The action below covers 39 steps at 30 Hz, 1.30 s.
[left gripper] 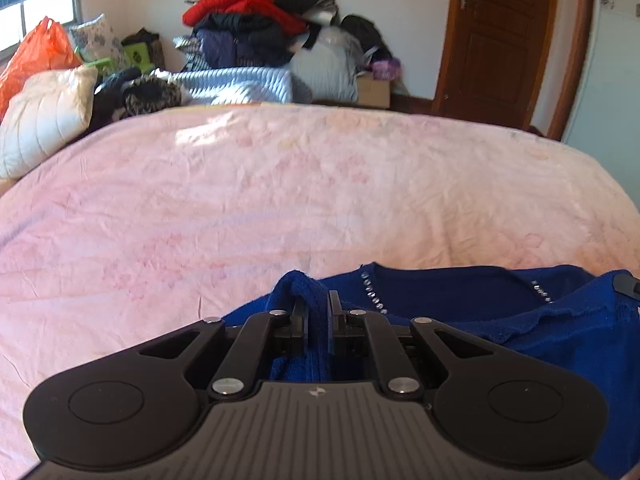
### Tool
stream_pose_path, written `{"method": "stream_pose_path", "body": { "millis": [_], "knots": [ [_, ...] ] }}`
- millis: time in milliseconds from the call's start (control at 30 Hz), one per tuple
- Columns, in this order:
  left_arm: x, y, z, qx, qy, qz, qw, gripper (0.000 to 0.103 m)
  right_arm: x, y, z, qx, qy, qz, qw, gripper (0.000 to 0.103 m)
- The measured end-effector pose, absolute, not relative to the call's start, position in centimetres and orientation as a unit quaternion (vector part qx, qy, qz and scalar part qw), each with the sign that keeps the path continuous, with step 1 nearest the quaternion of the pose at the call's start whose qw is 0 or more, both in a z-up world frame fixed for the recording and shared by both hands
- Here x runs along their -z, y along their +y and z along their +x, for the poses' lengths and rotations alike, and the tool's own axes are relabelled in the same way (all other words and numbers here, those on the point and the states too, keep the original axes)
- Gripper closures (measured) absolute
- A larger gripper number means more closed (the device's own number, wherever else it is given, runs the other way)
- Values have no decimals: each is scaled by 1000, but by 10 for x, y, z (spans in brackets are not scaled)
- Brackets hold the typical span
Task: Fold small clothes
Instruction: 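Lift the hem with both grippers and carry it over toward the collar, then open both grippers to lay the hem down near the collar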
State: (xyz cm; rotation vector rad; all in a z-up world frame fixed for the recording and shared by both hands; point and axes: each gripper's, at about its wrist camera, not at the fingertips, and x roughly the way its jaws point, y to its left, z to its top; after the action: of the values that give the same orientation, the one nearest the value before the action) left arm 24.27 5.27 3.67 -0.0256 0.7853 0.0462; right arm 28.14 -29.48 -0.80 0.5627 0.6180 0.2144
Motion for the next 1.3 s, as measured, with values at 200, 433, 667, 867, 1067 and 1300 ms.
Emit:
{"method": "stream_pose_path", "body": {
  "millis": [200, 433, 667, 867, 1067, 1300],
  "knots": [
    [-18, 55, 267, -30, 416, -21, 909, 93, 28, -295, 302, -92, 326, 288, 896, 89],
    [-12, 85, 284, -14, 458, -123, 880, 91, 38, -299, 313, -71, 331, 308, 889, 73],
    [-23, 103, 281, -40, 436, -149, 887, 78, 7, -278, 295, -59, 258, 217, 940, 61],
    [-36, 97, 271, -72, 389, -105, 913, 30, 14, -254, 306, -127, 309, 168, 928, 49],
    [-32, 61, 253, -76, 369, 19, 926, 30, 32, -254, 315, -60, 345, 153, 924, 51],
    [-15, 49, 234, -60, 389, 28, 919, 30, 14, -231, 275, -116, 333, 76, 933, 24]
  ]
}}
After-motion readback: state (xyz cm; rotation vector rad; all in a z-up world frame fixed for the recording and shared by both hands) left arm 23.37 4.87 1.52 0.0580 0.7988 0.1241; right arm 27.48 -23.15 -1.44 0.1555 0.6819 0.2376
